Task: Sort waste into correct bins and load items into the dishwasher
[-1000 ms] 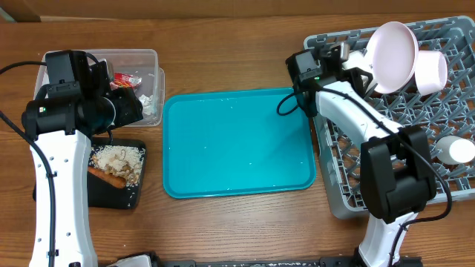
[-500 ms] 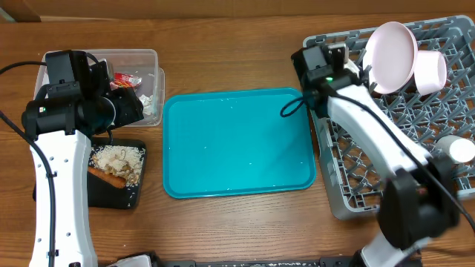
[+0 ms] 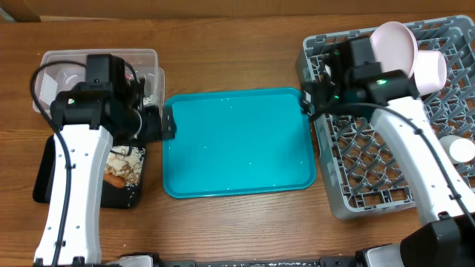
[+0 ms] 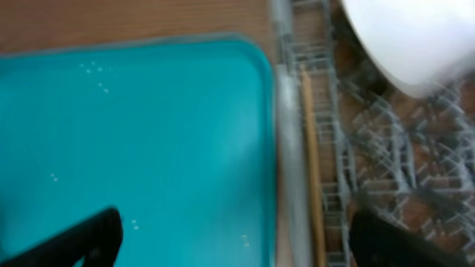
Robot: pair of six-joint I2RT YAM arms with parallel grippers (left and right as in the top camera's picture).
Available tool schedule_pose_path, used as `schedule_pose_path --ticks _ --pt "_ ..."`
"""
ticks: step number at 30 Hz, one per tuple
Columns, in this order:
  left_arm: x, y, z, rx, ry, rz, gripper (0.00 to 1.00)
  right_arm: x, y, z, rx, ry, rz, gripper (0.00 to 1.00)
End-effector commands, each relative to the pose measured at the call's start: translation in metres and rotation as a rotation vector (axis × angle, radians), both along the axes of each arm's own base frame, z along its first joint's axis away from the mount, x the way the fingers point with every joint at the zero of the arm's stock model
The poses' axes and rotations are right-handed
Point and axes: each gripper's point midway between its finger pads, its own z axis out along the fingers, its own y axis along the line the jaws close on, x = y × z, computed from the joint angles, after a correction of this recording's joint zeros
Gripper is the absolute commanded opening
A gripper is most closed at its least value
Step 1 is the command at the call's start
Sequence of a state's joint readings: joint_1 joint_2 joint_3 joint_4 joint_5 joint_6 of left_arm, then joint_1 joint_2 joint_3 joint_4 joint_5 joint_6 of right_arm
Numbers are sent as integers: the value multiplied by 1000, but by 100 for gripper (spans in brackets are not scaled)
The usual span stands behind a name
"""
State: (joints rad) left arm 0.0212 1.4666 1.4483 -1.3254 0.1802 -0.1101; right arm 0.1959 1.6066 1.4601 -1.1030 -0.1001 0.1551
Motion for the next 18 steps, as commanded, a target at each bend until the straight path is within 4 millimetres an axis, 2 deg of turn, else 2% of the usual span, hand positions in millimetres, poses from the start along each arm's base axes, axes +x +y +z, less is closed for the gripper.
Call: schedule_pose_path --ticks 1,4,7,13,18 --pt "-25 6 -15 29 148 -18 100 -17 -21 12 43 71 -53 100" --pt "-42 6 -22 32 210 -18 100 -37 -35 9 34 150 -90 100" --pt "-51 6 -25 33 186 -18 100 -45 -41 14 35 141 -106 100" --pt "-58 5 -24 25 -85 36 100 -53 -44 48 56 -125 -108 100" --pt "-64 6 -16 30 -323 41 100 -75 -53 76 53 -407 -124 100"
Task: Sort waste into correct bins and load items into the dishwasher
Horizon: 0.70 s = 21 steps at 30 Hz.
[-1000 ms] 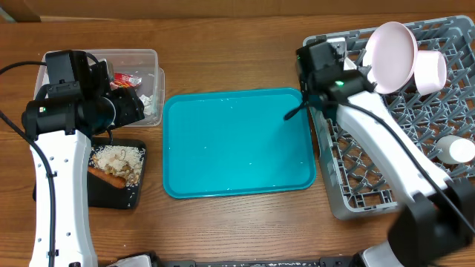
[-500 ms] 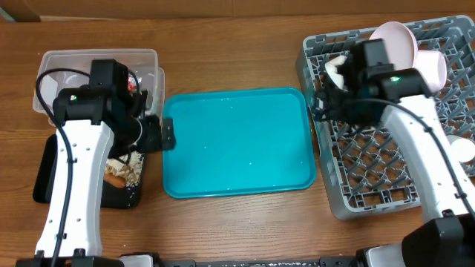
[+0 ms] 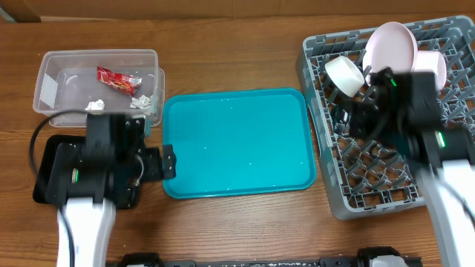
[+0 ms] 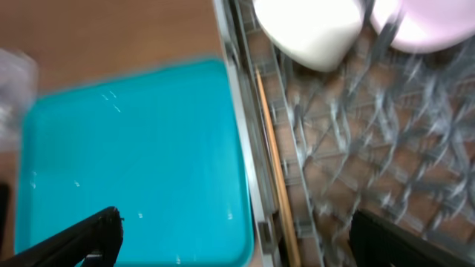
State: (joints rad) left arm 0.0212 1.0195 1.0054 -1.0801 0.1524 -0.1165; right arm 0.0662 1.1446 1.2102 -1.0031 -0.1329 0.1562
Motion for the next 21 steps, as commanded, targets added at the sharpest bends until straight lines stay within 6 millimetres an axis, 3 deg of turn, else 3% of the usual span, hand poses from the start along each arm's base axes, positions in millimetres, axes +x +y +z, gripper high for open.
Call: schedule_pose_path --ticks 1,9,21 --pt "-12 2 2 -2 -109 24 100 -27 -9 10 -23 -134 -23 100" --pt "-22 1 3 -17 -139 43 100 -76 -13 9 -27 -134 -27 100" --pt "-20 1 -3 -17 -109 43 100 -81 -13 -3 -32 -72 -26 100"
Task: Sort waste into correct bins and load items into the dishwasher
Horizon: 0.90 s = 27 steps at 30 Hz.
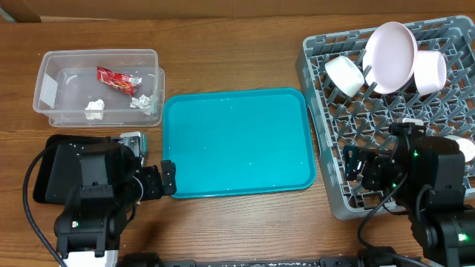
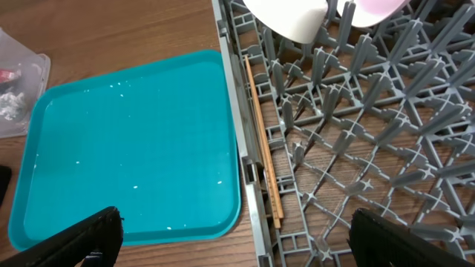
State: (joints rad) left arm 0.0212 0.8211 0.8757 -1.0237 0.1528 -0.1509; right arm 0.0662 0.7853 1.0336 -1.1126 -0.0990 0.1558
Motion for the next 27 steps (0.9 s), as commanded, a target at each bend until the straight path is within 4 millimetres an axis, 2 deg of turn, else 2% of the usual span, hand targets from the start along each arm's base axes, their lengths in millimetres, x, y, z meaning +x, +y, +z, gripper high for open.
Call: schedule_pose_path --ticks 1,6,10,14,27 --pt "0 2 -3 -3 12 14 100 0 -2 -3 -10 3 -4 100" --pt "0 2 -5 -3 17 14 100 3 -6 -1 -29 -18 -22 100" --pt "0 2 -5 -3 17 14 100 20 -6 22 -42 -228 -4 100" --pt "0 2 -5 -3 17 14 100 23 -5 26 -38 -411 -3 100" --pt "0 2 -5 -3 17 14 100 14 -7 -24 -13 -850 -25 100"
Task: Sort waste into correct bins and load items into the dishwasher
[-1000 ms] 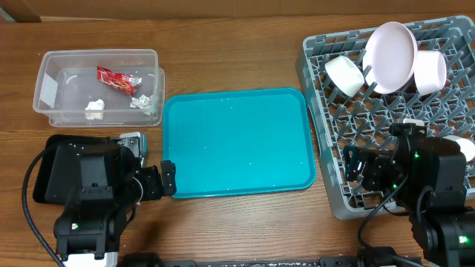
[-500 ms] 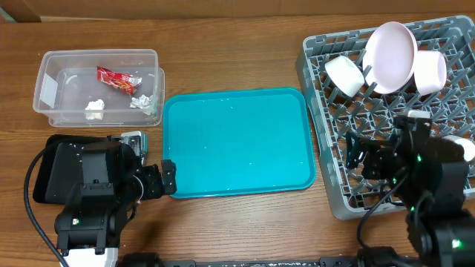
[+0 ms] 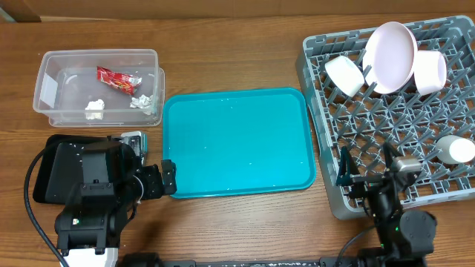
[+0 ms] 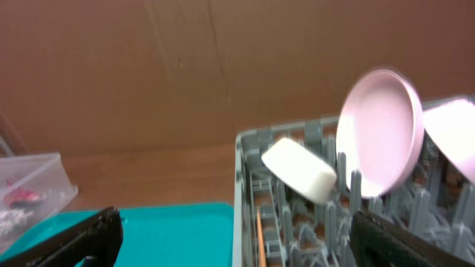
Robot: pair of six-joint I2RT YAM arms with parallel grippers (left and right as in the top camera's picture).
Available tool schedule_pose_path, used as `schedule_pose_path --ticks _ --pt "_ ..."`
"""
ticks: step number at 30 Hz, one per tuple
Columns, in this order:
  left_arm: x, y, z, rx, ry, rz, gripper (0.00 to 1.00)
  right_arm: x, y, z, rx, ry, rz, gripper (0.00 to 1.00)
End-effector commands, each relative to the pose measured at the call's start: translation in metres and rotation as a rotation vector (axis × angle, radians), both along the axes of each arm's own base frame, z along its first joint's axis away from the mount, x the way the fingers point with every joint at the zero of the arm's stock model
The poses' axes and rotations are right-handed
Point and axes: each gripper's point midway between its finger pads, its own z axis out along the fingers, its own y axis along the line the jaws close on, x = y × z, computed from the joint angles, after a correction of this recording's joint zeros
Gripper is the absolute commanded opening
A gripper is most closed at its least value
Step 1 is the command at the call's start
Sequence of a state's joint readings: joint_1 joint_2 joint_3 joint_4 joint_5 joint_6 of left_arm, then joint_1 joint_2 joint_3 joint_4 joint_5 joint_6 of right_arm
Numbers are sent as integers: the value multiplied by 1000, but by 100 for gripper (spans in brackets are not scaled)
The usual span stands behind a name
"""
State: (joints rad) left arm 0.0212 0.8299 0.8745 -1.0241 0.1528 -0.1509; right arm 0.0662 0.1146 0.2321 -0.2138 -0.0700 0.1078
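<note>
A grey dish rack [image 3: 326,119] at the right holds a white cup [image 3: 345,74], an upright pink plate [image 3: 392,46], a pink cup [image 3: 430,70] and a white item [image 3: 453,150]. The right wrist view shows the rack [image 4: 245,170], white cup [image 4: 297,170], pink plate [image 4: 378,133] and a wooden chopstick [image 4: 260,237] along its left wall. My right gripper [image 3: 365,170] [image 4: 237,252] is open and empty at the rack's near edge. A clear bin [image 3: 52,63] holds a red wrapper [image 3: 115,78] and crumpled scraps. My left gripper [image 3: 168,176] stands open at the teal tray's near left corner.
The teal tray [image 3: 237,141] lies bare in the middle, also low in the right wrist view as the tray [image 4: 171,230]. A black bin [image 3: 52,167] sits at the left, mostly under my left arm. A cardboard wall [image 4: 185,74] stands behind the table.
My right arm has drawn back to the table's front edge, and its camera now looks level across the rack instead of down on it. The left arm has not moved.
My left arm stood over the black bin with food scraps and my right gripper was open by the white cup in the rack. Both arms were then drawn back toward the front, step by step. Both grippers stayed open and empty throughout.
</note>
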Motion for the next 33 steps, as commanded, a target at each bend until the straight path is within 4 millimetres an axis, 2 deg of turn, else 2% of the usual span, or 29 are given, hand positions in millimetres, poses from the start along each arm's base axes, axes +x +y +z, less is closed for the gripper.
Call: schedule_pose_path --ticks 1,4,7,8,33 --pt "0 2 -2 -3 7 14 100 1 -3 -7 -11 -127 -20 100" --pt "0 2 -2 -3 7 14 100 6 -3 -18 -27 -168 -20 100" --pt "0 2 -2 -3 7 14 100 7 -2 -48 -32 -39 -14 100" --pt "0 2 -2 -3 7 14 100 7 -2 -53 -27 -20 -16 100" --pt "0 2 -2 -3 7 14 100 8 -2 -54 -22 -14 -15 100"
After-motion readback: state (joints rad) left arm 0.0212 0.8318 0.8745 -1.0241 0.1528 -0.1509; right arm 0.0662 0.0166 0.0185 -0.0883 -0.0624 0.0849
